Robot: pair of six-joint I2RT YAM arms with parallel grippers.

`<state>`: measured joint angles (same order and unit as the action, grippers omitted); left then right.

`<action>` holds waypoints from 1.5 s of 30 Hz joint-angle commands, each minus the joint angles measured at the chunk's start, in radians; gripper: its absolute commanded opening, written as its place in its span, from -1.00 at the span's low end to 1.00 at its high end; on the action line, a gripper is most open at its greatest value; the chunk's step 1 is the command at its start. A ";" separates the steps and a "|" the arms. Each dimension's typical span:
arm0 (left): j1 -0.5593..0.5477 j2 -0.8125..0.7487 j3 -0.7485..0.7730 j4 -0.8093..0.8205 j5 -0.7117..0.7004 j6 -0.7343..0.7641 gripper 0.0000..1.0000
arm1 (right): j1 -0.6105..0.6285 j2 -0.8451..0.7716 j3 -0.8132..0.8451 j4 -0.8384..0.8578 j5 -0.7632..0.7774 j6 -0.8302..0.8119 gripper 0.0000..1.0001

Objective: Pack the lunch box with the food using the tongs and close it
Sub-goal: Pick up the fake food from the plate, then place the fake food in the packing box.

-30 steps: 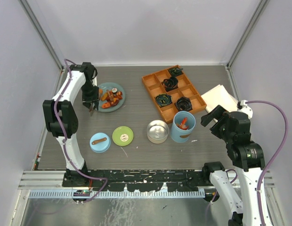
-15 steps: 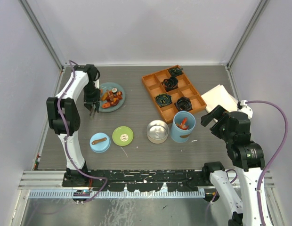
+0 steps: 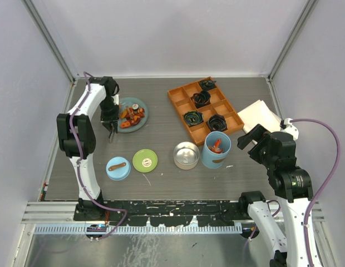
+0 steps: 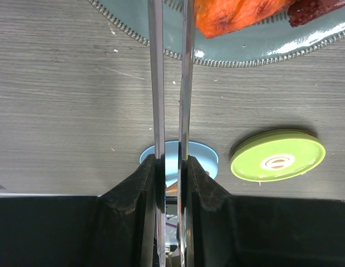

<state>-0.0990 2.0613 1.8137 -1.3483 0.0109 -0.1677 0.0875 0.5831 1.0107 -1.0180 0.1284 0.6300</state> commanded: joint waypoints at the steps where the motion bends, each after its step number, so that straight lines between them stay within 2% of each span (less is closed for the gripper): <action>1: -0.002 -0.114 0.054 0.005 0.056 0.001 -0.87 | -0.003 0.000 0.004 0.047 0.000 -0.013 1.00; 11: -0.006 -0.203 0.062 -0.015 0.068 -0.013 -0.95 | -0.003 -0.004 0.002 0.048 -0.007 -0.013 0.99; 15: -0.043 -0.237 0.069 -0.020 0.084 -0.014 -0.95 | -0.003 -0.007 0.002 0.049 -0.007 -0.007 1.00; 26: -0.285 -0.258 0.149 -0.055 0.085 -0.051 -0.93 | -0.003 -0.020 0.011 0.038 0.000 -0.004 0.99; 30: -0.365 -0.253 0.205 -0.073 0.149 -0.063 -0.93 | -0.003 -0.021 0.011 0.035 -0.001 -0.004 1.00; 45: -0.662 -0.248 0.331 -0.137 0.194 -0.064 -0.89 | -0.003 -0.032 0.014 0.028 0.005 -0.002 0.99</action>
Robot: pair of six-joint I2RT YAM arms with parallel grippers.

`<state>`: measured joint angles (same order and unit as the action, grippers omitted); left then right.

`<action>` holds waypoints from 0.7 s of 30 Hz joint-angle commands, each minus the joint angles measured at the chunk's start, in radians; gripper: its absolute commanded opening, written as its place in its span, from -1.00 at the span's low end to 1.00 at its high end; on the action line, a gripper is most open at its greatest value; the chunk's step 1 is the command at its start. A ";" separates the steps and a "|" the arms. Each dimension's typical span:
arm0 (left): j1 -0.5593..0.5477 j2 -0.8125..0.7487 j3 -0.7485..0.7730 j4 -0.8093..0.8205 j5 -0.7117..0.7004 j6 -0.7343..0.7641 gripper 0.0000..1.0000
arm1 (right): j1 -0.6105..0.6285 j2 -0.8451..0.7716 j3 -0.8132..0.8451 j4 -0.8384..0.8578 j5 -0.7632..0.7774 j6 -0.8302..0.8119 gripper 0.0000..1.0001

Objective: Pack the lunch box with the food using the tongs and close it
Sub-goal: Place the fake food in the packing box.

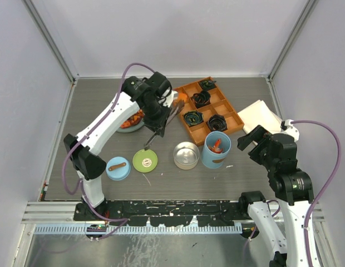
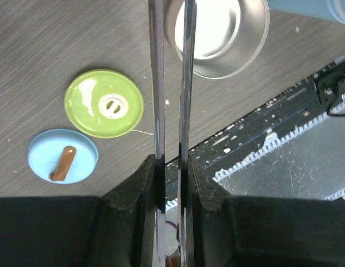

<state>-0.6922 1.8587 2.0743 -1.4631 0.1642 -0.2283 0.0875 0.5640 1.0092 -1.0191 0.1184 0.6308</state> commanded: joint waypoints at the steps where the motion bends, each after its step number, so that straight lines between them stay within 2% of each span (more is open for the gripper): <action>1: -0.090 -0.041 0.079 -0.028 0.046 0.000 -0.89 | -0.003 -0.014 0.018 0.028 0.016 -0.002 1.00; 17: -0.343 0.021 0.114 -0.078 0.045 0.033 -0.85 | -0.003 -0.027 0.044 0.009 0.026 0.009 0.99; 21: -0.364 0.051 0.132 -0.080 0.040 0.021 -0.85 | -0.003 -0.027 0.050 0.004 0.029 0.008 0.99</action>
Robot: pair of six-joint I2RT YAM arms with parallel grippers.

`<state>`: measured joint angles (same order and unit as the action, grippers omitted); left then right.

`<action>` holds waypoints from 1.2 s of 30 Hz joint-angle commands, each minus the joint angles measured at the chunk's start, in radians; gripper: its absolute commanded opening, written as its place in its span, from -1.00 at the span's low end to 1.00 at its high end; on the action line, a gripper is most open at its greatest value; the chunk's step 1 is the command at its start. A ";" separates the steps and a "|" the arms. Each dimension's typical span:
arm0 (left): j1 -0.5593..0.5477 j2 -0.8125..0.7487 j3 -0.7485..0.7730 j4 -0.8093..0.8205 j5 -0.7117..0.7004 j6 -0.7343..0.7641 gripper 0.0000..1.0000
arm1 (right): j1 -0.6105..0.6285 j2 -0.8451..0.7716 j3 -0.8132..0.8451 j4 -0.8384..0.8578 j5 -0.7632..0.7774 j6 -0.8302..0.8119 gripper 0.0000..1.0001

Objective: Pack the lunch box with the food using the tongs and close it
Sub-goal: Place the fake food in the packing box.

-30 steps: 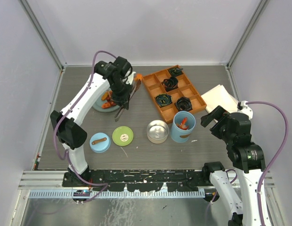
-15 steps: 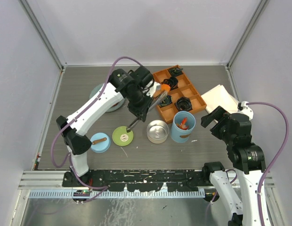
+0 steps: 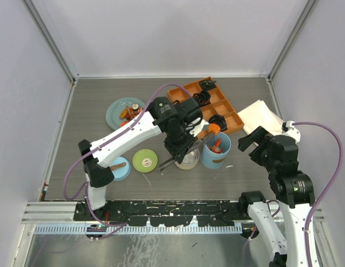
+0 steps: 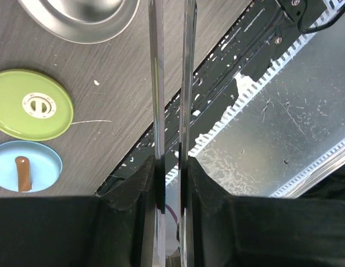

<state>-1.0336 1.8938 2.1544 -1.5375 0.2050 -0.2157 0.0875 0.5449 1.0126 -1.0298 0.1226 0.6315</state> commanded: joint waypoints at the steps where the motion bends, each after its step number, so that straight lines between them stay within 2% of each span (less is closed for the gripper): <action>1: -0.025 0.022 0.062 -0.005 0.000 0.002 -0.85 | -0.003 -0.007 0.047 0.014 0.025 0.007 0.99; 6: -0.037 0.047 0.097 0.000 0.025 -0.004 -0.81 | -0.003 -0.008 0.046 0.014 0.026 0.005 0.99; 12: -0.044 0.029 0.057 -0.005 0.023 -0.003 -0.71 | -0.003 -0.012 0.039 0.010 0.034 0.003 0.99; 26: -0.056 0.010 0.059 -0.004 0.032 0.000 -0.34 | -0.003 -0.016 0.036 0.011 0.031 0.004 0.99; 36: -0.056 -0.023 0.133 0.008 -0.008 -0.008 -0.32 | -0.004 -0.011 0.033 0.013 0.022 0.010 0.99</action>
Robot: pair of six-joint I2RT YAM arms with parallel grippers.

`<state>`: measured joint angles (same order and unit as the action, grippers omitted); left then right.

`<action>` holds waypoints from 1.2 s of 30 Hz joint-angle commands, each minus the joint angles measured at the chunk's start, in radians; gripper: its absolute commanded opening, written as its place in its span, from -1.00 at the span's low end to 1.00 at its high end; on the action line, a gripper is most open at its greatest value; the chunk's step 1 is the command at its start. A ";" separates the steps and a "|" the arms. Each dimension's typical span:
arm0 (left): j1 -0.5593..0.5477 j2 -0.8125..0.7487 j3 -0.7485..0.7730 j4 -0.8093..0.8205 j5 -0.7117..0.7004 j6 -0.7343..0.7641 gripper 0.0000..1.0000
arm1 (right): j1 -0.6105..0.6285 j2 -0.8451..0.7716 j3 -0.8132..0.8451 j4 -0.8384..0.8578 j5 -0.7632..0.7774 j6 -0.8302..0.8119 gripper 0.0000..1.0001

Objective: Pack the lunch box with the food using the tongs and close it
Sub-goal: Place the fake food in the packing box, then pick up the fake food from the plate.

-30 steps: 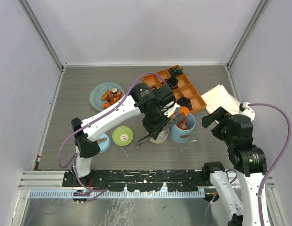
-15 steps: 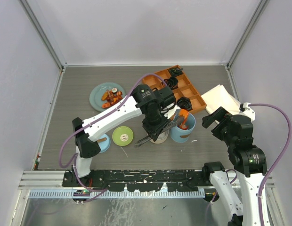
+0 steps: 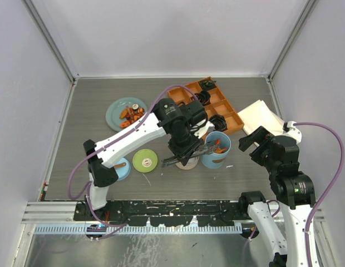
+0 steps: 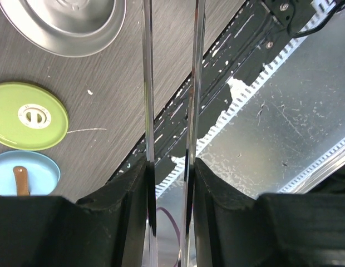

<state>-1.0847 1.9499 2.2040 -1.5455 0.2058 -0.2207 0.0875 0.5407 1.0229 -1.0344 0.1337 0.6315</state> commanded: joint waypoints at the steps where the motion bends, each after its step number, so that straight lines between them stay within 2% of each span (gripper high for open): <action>1: -0.003 -0.083 0.097 0.019 -0.023 -0.004 -0.32 | -0.003 -0.007 0.024 0.018 0.010 0.009 0.99; 7: 0.041 -0.148 0.101 0.070 -0.074 -0.045 -0.40 | -0.003 -0.011 0.025 0.015 0.015 0.008 0.99; 16: 0.219 -0.319 -0.063 0.206 -0.069 -0.109 -0.44 | -0.003 -0.007 0.024 0.019 0.010 0.008 1.00; 24: 0.553 -0.414 -0.237 0.213 -0.106 -0.159 -0.34 | -0.003 0.000 0.024 0.024 0.006 0.009 0.99; 31: 0.768 -0.429 -0.420 0.262 -0.135 -0.129 -0.35 | -0.003 0.009 0.027 0.026 0.006 0.005 0.99; 36: 0.887 -0.400 -0.465 0.302 -0.132 -0.107 -0.33 | -0.003 0.016 0.031 0.026 0.010 0.002 0.99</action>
<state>-0.2729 1.5627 1.7439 -1.3312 0.0757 -0.3504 0.0875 0.5442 1.0229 -1.0340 0.1333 0.6319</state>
